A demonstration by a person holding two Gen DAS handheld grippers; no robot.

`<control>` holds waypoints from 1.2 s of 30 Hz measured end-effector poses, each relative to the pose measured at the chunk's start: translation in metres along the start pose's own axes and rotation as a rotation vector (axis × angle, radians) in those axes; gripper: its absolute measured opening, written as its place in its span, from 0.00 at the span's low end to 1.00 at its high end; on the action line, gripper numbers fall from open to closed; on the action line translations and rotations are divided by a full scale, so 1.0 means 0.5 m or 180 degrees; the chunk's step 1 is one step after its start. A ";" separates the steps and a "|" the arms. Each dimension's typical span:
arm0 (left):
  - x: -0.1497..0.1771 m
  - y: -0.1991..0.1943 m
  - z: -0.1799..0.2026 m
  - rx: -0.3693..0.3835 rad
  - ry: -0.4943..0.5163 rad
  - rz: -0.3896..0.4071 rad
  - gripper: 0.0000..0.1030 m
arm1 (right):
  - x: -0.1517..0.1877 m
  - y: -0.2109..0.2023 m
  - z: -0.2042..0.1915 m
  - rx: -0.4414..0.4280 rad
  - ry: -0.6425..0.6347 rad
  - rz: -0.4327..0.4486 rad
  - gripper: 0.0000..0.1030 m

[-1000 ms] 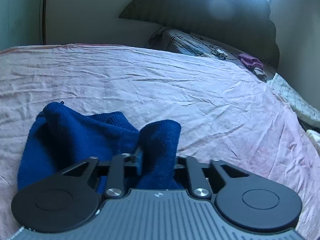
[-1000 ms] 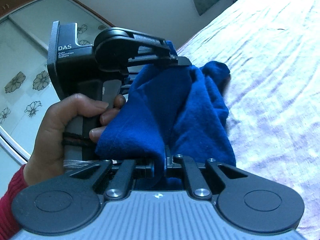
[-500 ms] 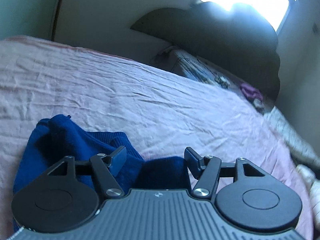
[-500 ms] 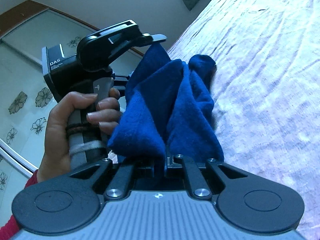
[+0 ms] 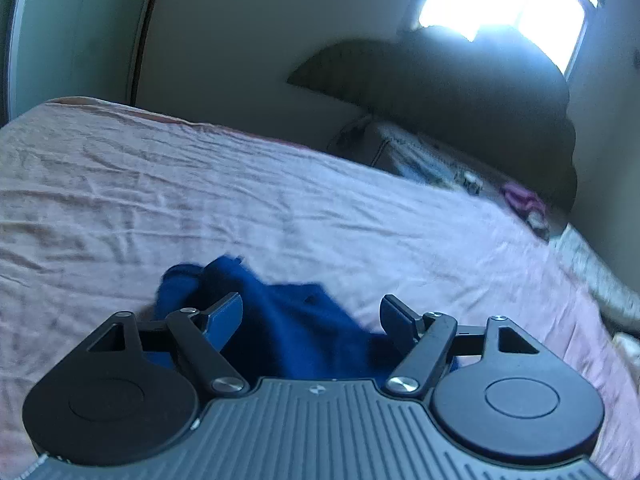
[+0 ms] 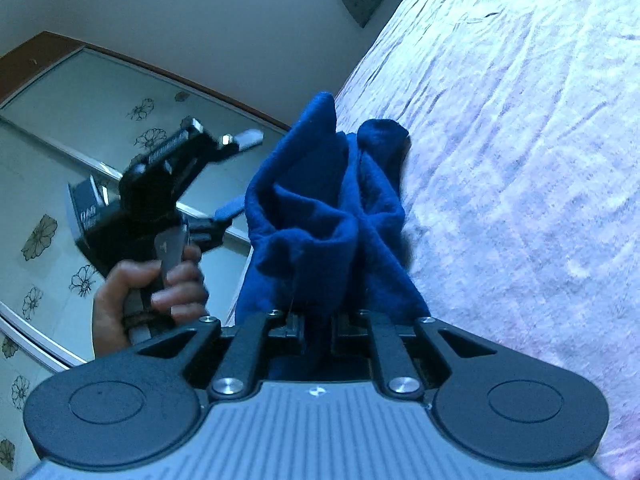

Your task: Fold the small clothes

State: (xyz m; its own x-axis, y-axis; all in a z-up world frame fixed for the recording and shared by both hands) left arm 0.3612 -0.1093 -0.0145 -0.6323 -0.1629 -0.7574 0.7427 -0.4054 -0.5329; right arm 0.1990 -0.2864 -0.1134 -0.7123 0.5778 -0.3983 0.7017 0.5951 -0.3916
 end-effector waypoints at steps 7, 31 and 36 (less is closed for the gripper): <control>0.067 -0.060 0.000 0.0060 0.0115 -0.0187 0.78 | -0.001 -0.021 0.007 0.0031 0.0026 -0.0018 0.17; 0.180 -0.121 0.046 0.0097 0.0723 -0.0075 0.88 | -0.208 0.092 -0.060 -0.0113 -0.0303 -0.0126 0.68; 0.174 -0.116 0.041 0.0098 0.0662 -0.0055 0.91 | -0.219 0.157 -0.071 0.0313 -0.0693 -0.0236 0.08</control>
Point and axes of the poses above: each gripper's, at about its wrist camera, not at the fingertips, and y roughly the way its jaws point, z to its right, x to its underside, the point moved 5 cm from there along y, roughly the way its jaws point, and after that the axes turned 9 degrees about x, right-handed, at the moved point
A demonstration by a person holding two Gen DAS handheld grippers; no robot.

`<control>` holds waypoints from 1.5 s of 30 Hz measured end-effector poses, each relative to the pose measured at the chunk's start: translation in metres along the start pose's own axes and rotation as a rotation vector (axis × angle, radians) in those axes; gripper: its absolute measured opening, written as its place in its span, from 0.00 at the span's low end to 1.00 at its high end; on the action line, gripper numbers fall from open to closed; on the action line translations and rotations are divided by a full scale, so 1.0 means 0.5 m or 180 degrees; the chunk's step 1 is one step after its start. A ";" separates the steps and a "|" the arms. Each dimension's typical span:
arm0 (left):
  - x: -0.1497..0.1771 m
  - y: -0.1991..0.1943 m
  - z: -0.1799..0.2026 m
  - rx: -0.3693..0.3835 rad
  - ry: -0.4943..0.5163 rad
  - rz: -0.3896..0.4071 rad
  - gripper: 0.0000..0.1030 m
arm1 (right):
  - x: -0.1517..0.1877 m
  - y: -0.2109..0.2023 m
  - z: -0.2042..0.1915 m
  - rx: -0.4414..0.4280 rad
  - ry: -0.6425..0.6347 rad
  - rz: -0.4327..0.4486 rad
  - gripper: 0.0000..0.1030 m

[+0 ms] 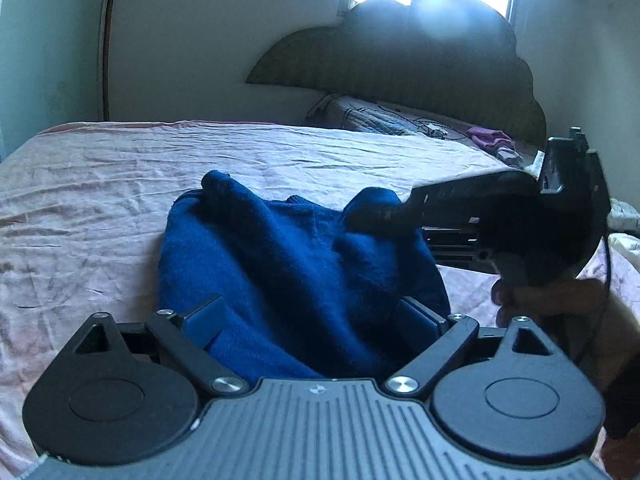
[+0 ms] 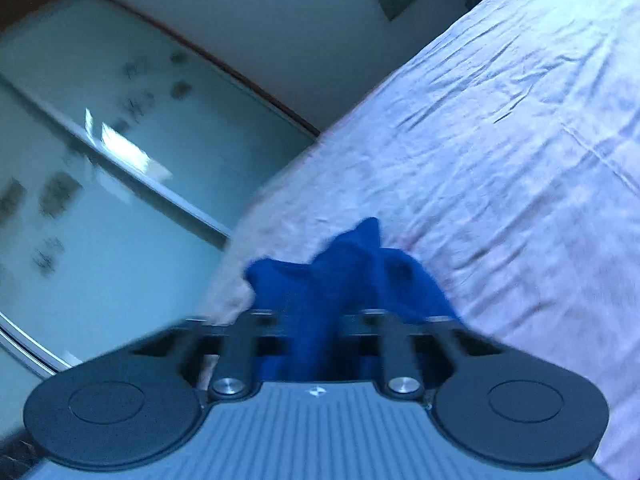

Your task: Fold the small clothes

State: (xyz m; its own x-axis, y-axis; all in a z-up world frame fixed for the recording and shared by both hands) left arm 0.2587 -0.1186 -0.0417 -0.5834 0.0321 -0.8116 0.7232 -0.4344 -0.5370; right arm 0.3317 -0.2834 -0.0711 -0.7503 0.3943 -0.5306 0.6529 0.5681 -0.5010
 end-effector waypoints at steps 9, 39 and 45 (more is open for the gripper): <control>-0.010 0.017 -0.013 -0.0054 -0.0065 0.0014 0.94 | -0.029 -0.045 0.003 0.0539 -0.0580 0.0579 0.05; 0.027 0.034 0.008 -0.0280 0.0244 -0.0050 0.99 | 0.038 -0.070 -0.077 0.0891 -0.1425 0.0368 0.54; 0.029 0.023 0.015 -0.0284 0.0249 -0.0059 0.99 | 0.067 -0.054 -0.067 0.1327 -0.1749 0.0248 0.59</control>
Point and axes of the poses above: each gripper's, at about its wrist camera, not at the fingertips, and y roughly the way its jaws point, z to its right, x to its underside, the point moved 5 cm from there along y, roughly the way its jaws point, and after that the axes turned 9 degrees about x, right-handed, at the moved point
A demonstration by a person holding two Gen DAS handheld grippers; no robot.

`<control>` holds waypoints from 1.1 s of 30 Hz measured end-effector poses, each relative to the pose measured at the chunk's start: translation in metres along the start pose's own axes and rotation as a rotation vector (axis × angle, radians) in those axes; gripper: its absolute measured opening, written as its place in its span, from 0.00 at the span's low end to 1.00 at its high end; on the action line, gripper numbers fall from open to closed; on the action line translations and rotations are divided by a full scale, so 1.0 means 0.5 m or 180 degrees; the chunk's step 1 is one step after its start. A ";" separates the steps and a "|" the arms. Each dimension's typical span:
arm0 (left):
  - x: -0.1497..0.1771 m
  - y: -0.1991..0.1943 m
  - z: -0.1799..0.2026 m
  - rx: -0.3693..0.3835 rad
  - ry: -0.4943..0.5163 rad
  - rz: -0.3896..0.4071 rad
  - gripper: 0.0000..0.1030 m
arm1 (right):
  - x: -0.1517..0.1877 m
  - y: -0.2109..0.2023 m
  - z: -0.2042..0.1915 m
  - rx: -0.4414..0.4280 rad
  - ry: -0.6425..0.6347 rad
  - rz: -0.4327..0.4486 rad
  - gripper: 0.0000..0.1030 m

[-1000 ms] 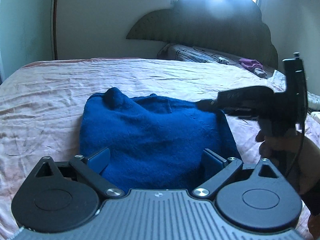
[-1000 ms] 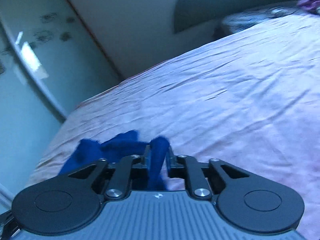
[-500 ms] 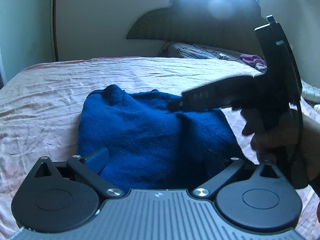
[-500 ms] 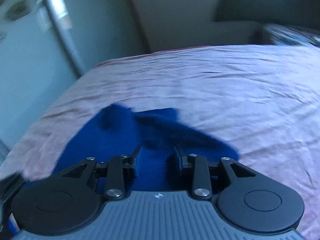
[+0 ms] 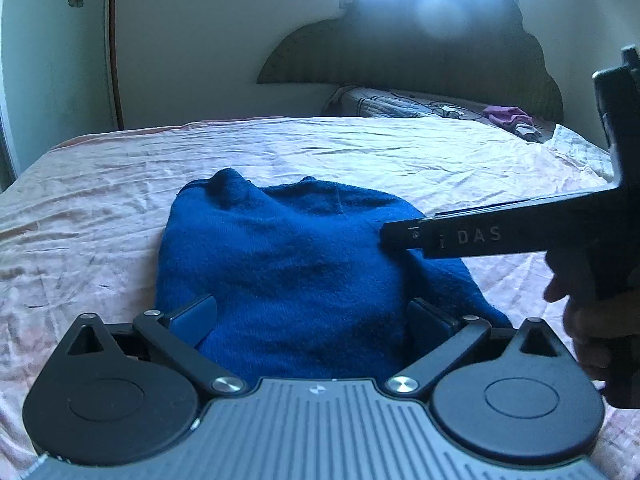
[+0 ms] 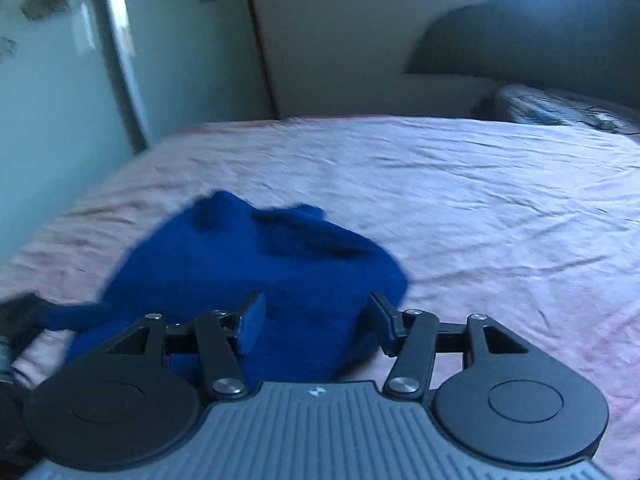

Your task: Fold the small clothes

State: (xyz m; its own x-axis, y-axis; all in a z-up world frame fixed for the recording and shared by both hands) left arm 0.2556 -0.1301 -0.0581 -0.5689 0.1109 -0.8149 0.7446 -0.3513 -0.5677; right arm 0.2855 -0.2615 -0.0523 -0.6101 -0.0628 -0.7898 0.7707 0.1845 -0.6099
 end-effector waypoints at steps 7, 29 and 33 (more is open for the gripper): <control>0.005 -0.051 -0.026 0.0078 -0.0129 0.0079 0.99 | 0.013 -0.049 0.036 -0.0075 0.0429 0.0137 0.78; 0.010 0.042 -0.222 0.1230 -0.1552 0.0052 0.94 | 0.064 0.058 0.022 -0.1375 0.1329 -0.0350 0.71; 0.013 0.042 -0.217 0.1056 -0.1371 0.0060 0.62 | 0.074 0.067 0.013 -0.1389 0.1349 -0.0389 0.40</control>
Point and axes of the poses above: each gripper's, at about its wrist camera, not at the fingertips, and y roughly the way its jaws point, z to its right, x to its underside, the point moved 5 cm from there along y, roughly the way its jaws point, and after that the axes turned 9 degrees about x, right-handed, at the moved point
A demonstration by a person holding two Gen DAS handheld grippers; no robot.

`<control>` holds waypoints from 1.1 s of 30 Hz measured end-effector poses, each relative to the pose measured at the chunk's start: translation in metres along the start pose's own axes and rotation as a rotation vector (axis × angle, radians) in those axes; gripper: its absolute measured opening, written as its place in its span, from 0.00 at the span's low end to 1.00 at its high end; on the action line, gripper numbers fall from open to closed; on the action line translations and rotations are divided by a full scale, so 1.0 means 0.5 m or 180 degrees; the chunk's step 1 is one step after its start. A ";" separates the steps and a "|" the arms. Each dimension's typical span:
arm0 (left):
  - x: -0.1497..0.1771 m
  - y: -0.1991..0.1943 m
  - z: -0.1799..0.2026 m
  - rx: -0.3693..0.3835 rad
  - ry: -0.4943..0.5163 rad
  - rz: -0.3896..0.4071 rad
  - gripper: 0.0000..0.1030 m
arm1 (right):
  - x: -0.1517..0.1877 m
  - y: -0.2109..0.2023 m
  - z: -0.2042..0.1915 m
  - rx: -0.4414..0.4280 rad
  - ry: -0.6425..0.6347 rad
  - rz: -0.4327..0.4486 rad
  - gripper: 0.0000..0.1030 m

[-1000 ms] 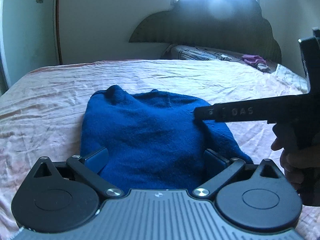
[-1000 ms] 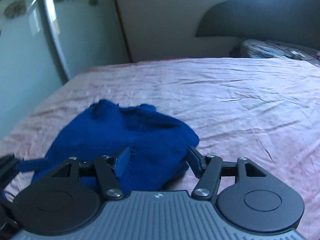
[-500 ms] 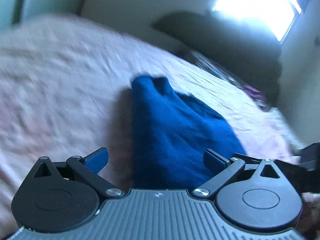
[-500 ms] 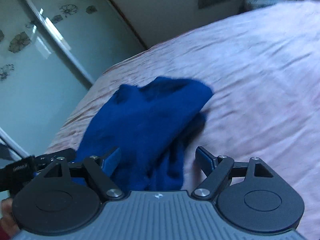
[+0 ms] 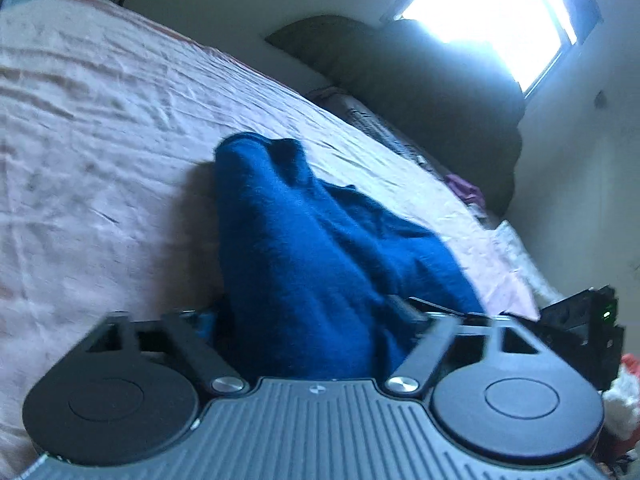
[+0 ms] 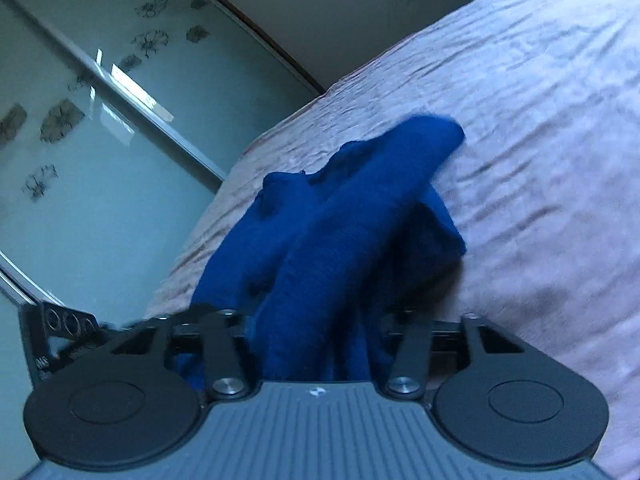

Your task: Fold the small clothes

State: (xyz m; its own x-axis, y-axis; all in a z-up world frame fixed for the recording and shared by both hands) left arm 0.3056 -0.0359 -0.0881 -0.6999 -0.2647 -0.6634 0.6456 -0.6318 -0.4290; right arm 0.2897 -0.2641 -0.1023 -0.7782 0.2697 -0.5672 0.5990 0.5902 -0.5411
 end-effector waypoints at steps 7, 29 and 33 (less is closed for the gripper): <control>-0.012 -0.024 -0.012 -0.0066 -0.0075 0.0087 0.27 | 0.002 -0.001 -0.005 -0.0219 0.0317 0.0051 0.31; 0.055 -0.177 0.067 -0.0849 0.0405 0.0153 0.81 | 0.072 -0.116 -0.082 0.0697 -0.0749 0.0202 0.58; 0.088 -0.173 0.056 -0.0986 0.0394 0.0027 0.78 | 0.116 -0.108 -0.077 0.0824 -0.0907 -0.0010 0.63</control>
State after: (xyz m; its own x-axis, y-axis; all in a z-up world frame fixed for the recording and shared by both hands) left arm 0.2106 -0.0134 -0.0629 -0.6639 -0.1665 -0.7291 0.7268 -0.3734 -0.5765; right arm 0.2050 -0.2510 -0.0822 -0.7183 0.0243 -0.6954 0.6528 0.3694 -0.6614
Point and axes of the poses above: each gripper's, at about its wrist camera, not at the fingertips, and y roughly the way its jaws point, z to its right, x to its underside, the point moved 5 cm from there along y, roughly the way its jaws point, and after that the axes turned 9 degrees about x, right-handed, at the moved point
